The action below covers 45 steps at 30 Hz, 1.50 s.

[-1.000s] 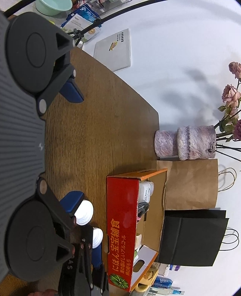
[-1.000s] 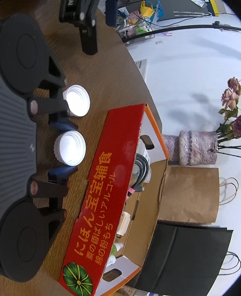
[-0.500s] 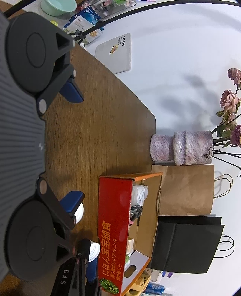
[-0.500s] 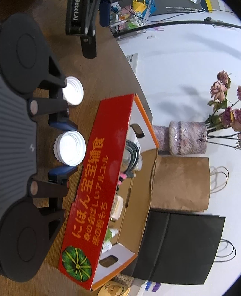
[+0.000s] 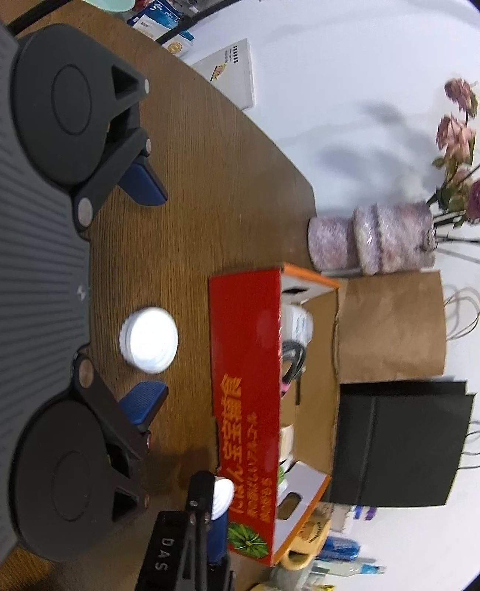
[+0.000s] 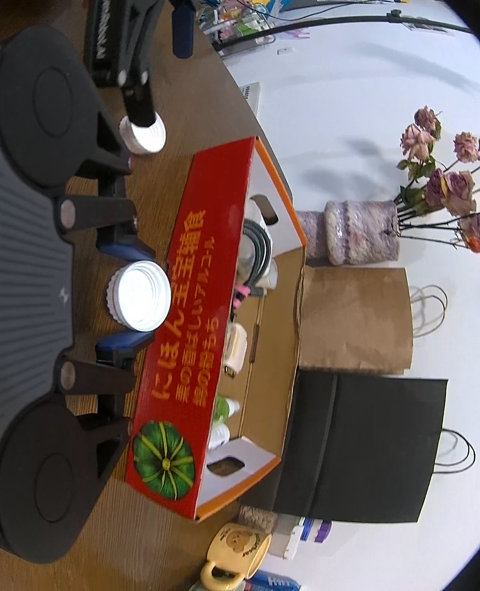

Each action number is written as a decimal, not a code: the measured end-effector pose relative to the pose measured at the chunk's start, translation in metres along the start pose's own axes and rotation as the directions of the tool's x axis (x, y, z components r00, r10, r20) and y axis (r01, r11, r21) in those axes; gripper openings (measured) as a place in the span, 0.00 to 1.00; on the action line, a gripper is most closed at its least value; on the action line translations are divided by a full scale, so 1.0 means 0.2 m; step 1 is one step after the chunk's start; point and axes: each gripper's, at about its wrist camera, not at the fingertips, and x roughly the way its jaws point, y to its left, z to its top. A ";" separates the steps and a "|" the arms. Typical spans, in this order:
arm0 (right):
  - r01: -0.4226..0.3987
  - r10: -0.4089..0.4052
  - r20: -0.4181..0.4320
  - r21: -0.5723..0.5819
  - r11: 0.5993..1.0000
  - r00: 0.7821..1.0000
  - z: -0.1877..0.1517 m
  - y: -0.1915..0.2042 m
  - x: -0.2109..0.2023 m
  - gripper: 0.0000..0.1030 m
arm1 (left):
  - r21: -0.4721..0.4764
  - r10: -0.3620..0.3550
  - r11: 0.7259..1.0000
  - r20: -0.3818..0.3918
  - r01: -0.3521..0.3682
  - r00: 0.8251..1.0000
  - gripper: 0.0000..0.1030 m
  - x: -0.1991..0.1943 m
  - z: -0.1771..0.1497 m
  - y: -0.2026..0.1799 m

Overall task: Organize rigid objects
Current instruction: 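Grasp one white cap with the right tool while the left tool grasps the other cap, then carry both white caps over the red box with both tools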

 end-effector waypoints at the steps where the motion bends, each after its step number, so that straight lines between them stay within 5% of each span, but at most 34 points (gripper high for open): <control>1: 0.002 -0.002 0.001 0.003 1.000 1.000 0.00 -0.01 -0.01 0.38 | 0.009 -0.003 1.000 -0.006 0.003 1.000 1.00 0.01 0.00 -0.02; 14: 0.021 -0.022 0.015 0.023 0.999 1.000 -0.03 -0.12 -0.08 0.38 | 0.014 -0.019 1.000 -0.070 0.020 0.997 0.99 0.10 0.00 -0.12; 19: 0.026 -0.027 0.019 0.030 0.999 0.999 -0.04 -0.15 -0.10 0.38 | 0.014 -0.035 0.999 -0.076 0.036 0.996 0.78 0.09 0.00 -0.14; 23: 0.030 -0.030 0.023 0.033 0.999 0.999 -0.05 -0.17 -0.12 0.38 | 0.006 -0.061 0.998 -0.064 0.061 0.996 0.40 0.06 0.00 -0.16; 45: 0.030 -0.034 0.102 0.044 0.999 0.994 -0.05 -0.22 -0.28 0.38 | -0.009 -0.030 0.999 0.050 0.031 0.998 0.40 -0.12 0.06 -0.24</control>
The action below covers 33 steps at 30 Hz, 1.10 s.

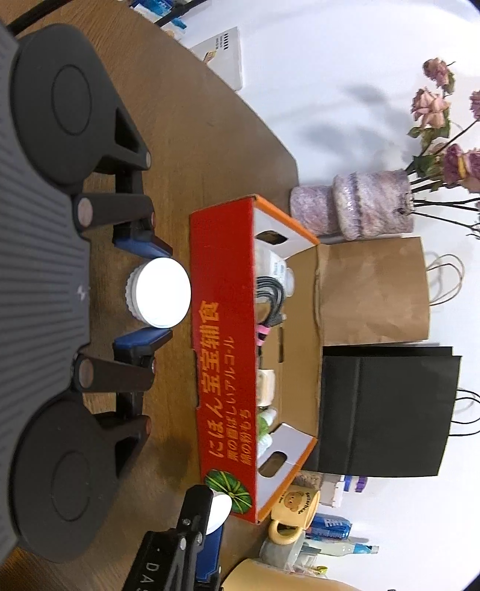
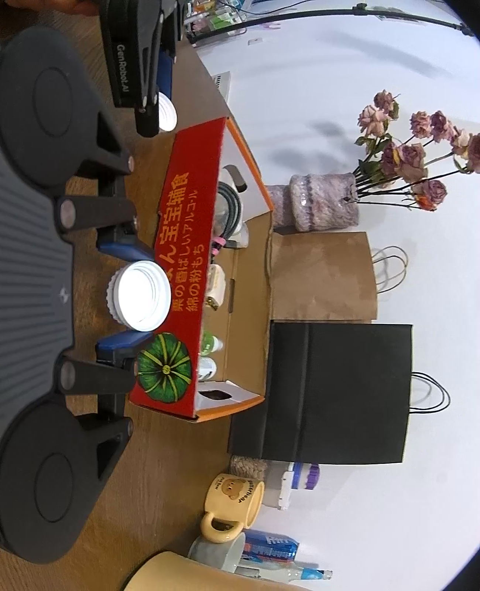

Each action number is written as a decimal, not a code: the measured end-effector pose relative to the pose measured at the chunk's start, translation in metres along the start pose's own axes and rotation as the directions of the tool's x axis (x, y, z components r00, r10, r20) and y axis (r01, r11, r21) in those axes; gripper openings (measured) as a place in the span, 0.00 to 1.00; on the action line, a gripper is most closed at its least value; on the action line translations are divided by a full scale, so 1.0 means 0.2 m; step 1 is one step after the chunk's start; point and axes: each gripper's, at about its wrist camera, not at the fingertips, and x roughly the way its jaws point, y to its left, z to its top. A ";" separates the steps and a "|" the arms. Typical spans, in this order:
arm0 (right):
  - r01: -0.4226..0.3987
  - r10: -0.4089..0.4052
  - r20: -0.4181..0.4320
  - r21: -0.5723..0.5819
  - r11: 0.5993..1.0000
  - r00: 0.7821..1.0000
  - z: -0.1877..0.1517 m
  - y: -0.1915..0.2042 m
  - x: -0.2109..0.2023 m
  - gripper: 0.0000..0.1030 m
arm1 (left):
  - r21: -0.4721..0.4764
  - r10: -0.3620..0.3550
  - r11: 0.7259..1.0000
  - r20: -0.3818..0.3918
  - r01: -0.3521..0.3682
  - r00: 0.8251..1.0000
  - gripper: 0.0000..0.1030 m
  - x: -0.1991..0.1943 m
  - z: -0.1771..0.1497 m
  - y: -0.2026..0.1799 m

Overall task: Organize rigid objects
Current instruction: 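Carry both white caps over the red box with both tools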

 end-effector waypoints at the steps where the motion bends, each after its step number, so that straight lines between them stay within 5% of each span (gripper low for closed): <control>1: -0.002 0.002 0.006 0.000 1.000 1.000 0.00 0.00 -0.01 0.38 | -0.002 -0.002 1.000 0.007 0.002 1.000 0.40 -0.01 0.01 0.00; 33: 0.033 -0.030 0.160 -0.017 0.999 0.987 0.34 -0.01 0.04 0.38 | -0.122 0.009 0.992 0.182 0.014 0.983 0.40 -0.02 0.44 -0.03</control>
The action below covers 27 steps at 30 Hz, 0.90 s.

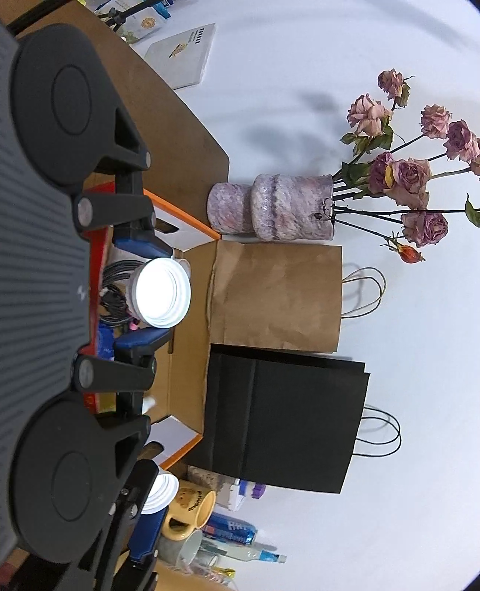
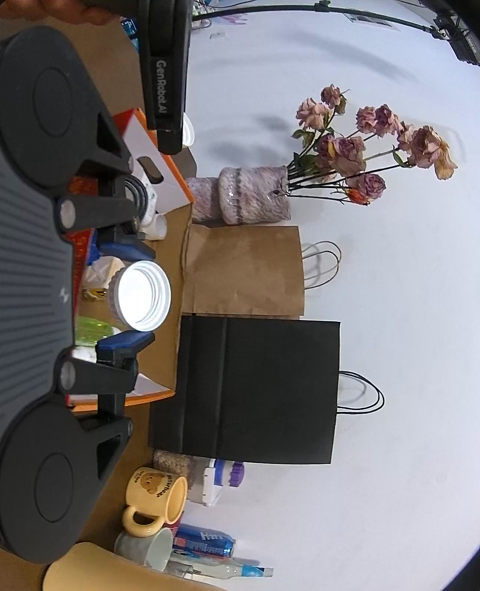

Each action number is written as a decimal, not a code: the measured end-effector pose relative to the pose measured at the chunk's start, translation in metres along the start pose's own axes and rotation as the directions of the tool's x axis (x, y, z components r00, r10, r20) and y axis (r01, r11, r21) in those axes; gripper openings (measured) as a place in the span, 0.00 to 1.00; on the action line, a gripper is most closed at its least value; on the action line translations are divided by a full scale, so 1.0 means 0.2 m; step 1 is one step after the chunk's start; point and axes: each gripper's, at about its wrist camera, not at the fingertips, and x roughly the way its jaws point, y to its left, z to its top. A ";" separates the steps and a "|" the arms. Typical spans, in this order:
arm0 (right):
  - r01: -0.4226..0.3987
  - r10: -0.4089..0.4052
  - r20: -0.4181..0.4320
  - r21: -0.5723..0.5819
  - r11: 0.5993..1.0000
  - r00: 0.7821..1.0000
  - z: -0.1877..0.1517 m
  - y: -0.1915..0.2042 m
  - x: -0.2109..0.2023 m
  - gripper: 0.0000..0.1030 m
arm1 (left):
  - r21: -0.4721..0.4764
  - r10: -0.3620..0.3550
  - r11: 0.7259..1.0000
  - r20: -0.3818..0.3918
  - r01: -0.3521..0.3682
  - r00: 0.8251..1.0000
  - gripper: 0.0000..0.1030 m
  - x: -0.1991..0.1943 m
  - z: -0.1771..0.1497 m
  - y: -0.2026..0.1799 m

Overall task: Organize rigid objects
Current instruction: 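Carry both white caps over the red box with both tools, then lower both caps into the box and open both tools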

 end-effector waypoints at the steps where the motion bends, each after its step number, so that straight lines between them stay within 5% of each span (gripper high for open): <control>1: 0.002 -0.002 0.000 0.000 1.000 1.000 0.00 0.00 0.01 0.38 | -0.003 0.002 1.000 0.003 -0.002 1.000 0.40 0.01 0.01 0.00; 27: 0.021 -0.020 -0.043 0.020 1.000 0.999 0.07 -0.09 0.48 0.38 | -0.008 0.041 0.999 -0.026 -0.042 0.999 0.40 0.46 0.12 0.00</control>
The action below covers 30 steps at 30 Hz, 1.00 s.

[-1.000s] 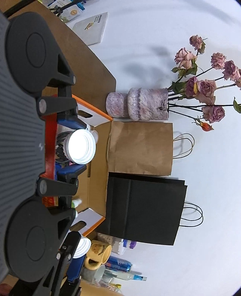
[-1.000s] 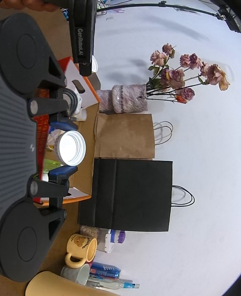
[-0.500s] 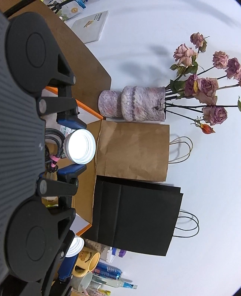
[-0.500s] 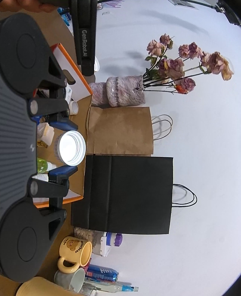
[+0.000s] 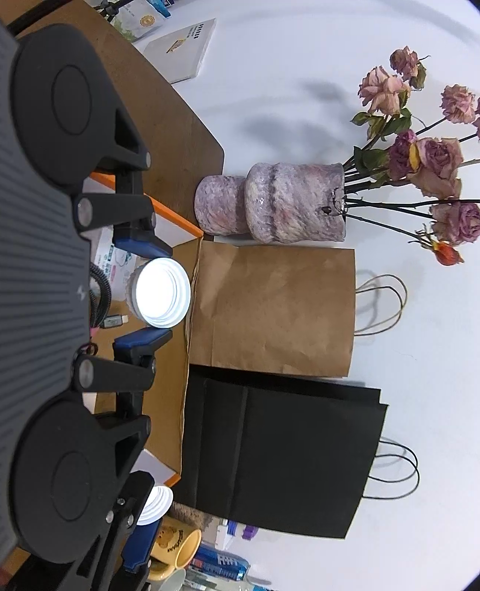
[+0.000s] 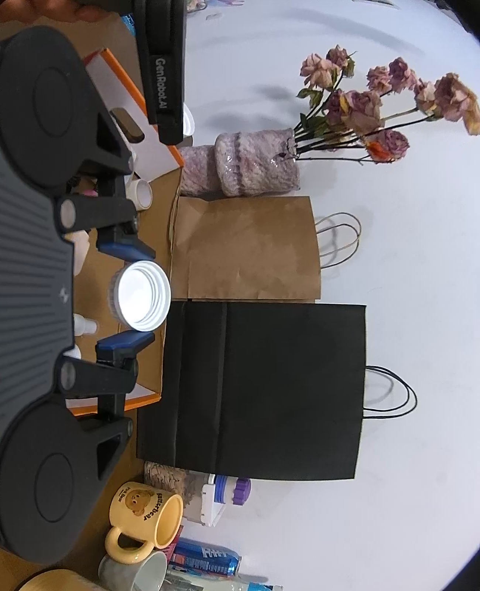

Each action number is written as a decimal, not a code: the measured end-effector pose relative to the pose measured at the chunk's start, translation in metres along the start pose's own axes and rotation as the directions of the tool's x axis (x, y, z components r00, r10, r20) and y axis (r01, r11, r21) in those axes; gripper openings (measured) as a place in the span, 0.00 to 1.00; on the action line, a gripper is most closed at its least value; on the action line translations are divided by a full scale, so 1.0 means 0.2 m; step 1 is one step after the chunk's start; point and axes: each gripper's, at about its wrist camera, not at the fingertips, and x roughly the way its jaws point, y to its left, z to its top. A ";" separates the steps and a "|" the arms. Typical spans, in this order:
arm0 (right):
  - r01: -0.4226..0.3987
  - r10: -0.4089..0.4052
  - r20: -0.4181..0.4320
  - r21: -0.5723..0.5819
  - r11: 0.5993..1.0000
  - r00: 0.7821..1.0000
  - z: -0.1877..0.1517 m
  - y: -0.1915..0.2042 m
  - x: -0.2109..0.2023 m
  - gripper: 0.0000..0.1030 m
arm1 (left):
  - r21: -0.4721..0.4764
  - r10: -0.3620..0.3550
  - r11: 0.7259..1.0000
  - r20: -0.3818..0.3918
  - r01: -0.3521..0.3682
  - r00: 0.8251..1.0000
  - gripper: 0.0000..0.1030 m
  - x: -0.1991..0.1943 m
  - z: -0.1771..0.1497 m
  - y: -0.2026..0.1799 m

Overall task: Organize rigid objects
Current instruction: 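Lower both caps into the box and open both tools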

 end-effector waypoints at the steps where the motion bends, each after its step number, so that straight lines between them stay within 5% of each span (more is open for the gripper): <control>1: 0.000 0.000 -0.005 -0.001 1.000 1.000 0.00 0.00 0.02 0.38 | 0.000 0.004 1.000 -0.004 -0.004 1.000 0.40 0.02 0.00 0.00; 25: 0.008 -0.008 -0.093 -0.001 1.000 0.996 -0.08 -0.08 0.26 0.39 | 0.048 0.027 0.999 -0.055 -0.025 0.998 0.41 0.27 -0.02 0.02; 28: 0.009 -0.008 -0.097 0.010 1.000 0.995 -0.08 -0.09 0.26 0.41 | 0.046 0.029 0.999 -0.056 -0.026 0.998 0.54 0.27 -0.02 0.03; 30: 0.010 -0.009 -0.098 0.017 1.000 0.995 -0.08 -0.10 0.26 0.63 | 0.044 0.032 0.999 -0.047 -0.030 0.998 0.74 0.26 -0.02 0.04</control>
